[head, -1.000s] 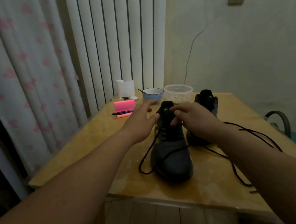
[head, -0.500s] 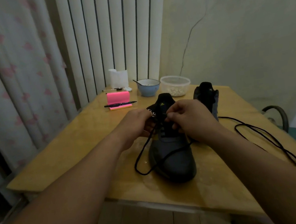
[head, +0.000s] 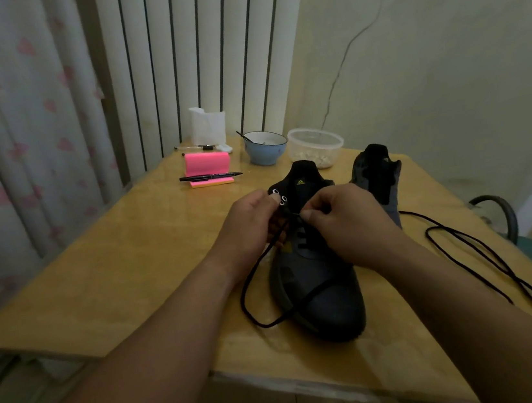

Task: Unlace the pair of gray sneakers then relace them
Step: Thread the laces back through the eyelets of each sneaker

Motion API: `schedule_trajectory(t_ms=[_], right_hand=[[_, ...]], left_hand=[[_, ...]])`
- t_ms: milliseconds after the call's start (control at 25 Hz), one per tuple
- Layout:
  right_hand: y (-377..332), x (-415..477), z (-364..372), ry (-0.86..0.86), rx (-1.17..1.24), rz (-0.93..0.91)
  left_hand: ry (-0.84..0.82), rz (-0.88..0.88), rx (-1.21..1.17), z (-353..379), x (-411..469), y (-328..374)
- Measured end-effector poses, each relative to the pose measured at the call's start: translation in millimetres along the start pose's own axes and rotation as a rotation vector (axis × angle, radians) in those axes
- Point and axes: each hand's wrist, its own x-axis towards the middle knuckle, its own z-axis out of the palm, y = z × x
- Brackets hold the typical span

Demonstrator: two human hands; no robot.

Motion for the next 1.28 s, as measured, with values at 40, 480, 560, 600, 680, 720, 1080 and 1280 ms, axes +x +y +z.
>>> schedule_trajectory(t_ms=[40, 480, 560, 600, 680, 720, 1080, 1280], right_hand=[[0.3, 0.3, -0.5, -0.013, -0.002, 0.002], [-2.7, -0.3, 9.4, 0.024, 0.041, 0.000], [-1.1, -1.4, 11.7, 0.050, 0.082, 0.004], [-0.8, -1.8, 11.6, 0.049, 0.088, 0.005], [-1.5, -2.5, 10.7, 0.039, 0.080, -0.003], [-2.3, -2.9, 10.7, 0.034, 0.077, -0.010], [5.7, -8.0, -10.2, -0.055, 0.474, 0.193], [9.2, 4.6, -34.7, -0.077, 1.116, 0.370]], left_hand=[[-0.006, 0.005, 0.010, 0.1, 0.1, 0.5], [-0.084, 0.084, 0.131, -3.8, -7.3, 0.6], [-0.121, 0.114, 0.187, -8.3, -8.7, -1.3], [-0.135, 0.129, 0.201, -9.8, -9.1, -2.4], [-0.143, 0.138, 0.193, -10.4, -9.4, -2.4], [-0.140, 0.136, 0.177, -9.7, -9.2, -1.7], [0.117, -0.065, -0.469, -8.4, -1.4, 5.2], [0.126, -0.113, -0.457, -29.7, 8.6, 25.0]])
